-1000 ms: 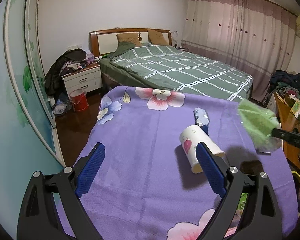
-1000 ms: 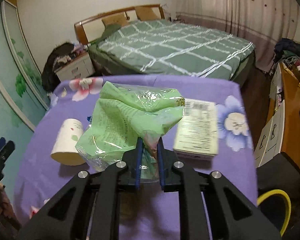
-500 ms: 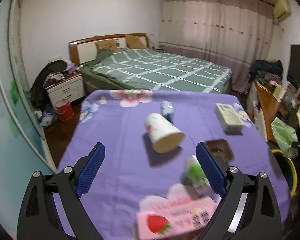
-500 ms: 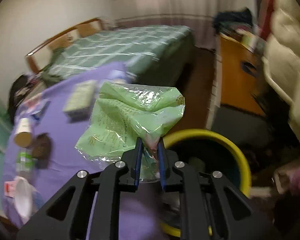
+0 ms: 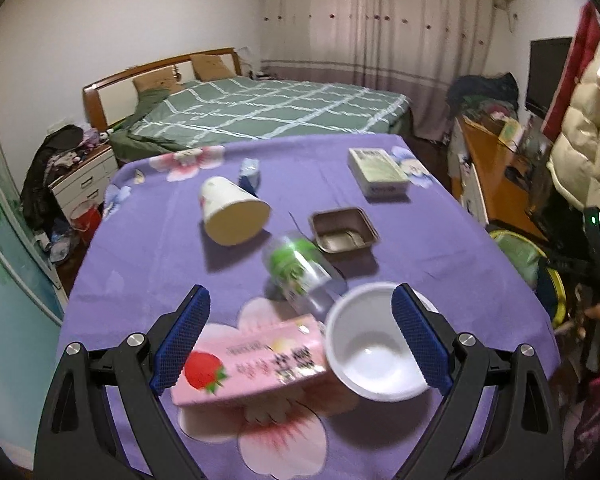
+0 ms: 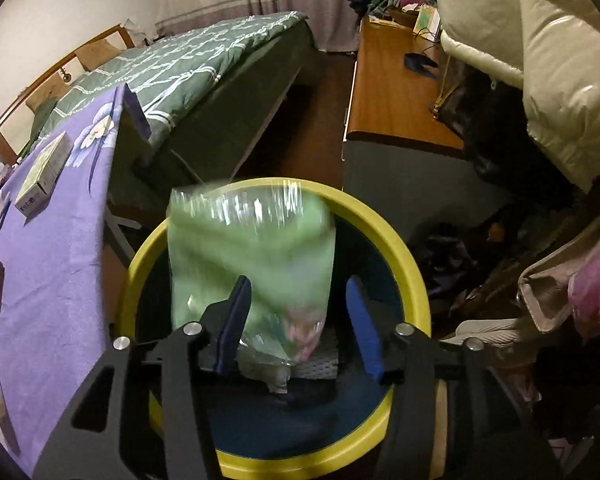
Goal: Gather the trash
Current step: 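Carry the green bag into the yellow bin and open the right gripper, then grasp the white plastic bowl by its rim with the left gripper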
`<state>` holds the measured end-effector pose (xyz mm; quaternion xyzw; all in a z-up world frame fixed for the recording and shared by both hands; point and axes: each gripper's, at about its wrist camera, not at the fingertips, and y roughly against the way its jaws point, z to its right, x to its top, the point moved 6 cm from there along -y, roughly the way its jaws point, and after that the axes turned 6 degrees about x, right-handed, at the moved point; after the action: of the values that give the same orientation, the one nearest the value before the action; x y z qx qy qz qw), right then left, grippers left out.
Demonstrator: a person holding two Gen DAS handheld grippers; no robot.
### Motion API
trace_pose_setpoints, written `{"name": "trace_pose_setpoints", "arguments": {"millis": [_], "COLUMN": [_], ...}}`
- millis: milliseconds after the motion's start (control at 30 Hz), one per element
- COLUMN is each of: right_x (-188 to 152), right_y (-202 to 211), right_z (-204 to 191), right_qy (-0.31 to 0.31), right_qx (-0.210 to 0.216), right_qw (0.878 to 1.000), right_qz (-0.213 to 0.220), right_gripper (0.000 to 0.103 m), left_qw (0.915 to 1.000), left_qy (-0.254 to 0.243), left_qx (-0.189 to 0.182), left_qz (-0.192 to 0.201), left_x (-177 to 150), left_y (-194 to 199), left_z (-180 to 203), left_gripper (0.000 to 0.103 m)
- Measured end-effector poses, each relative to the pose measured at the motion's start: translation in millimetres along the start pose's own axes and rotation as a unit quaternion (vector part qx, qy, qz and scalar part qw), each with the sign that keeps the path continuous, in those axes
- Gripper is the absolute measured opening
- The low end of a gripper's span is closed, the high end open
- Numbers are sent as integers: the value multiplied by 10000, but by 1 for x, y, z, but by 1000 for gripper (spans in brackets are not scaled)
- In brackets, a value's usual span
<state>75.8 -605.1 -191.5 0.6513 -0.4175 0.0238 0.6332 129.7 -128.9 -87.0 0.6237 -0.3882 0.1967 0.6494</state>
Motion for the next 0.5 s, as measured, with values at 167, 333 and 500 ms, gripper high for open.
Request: {"name": "trace_pose_setpoints", "arguments": {"millis": [167,333,500], "right_x": [0,0,1], "right_y": [6,12,17], "right_z": [-4,-8,-10], "right_qy": [0,2,14], "right_qx": [187,325,390], "right_qw": [9998,9994,9991], "right_qz": [74,132,161], "right_gripper": [51,51,52], "left_qw": [9990,9971,9944], "left_qy": [-282,-440,-745], "left_qx": [-301,-532,-676], "left_qz": [-182,-311,-330], "left_x": [-20,-33,-39], "left_y": [2,-3,-10], "left_z": [21,36,55], "left_gripper": [92,93,94]}}
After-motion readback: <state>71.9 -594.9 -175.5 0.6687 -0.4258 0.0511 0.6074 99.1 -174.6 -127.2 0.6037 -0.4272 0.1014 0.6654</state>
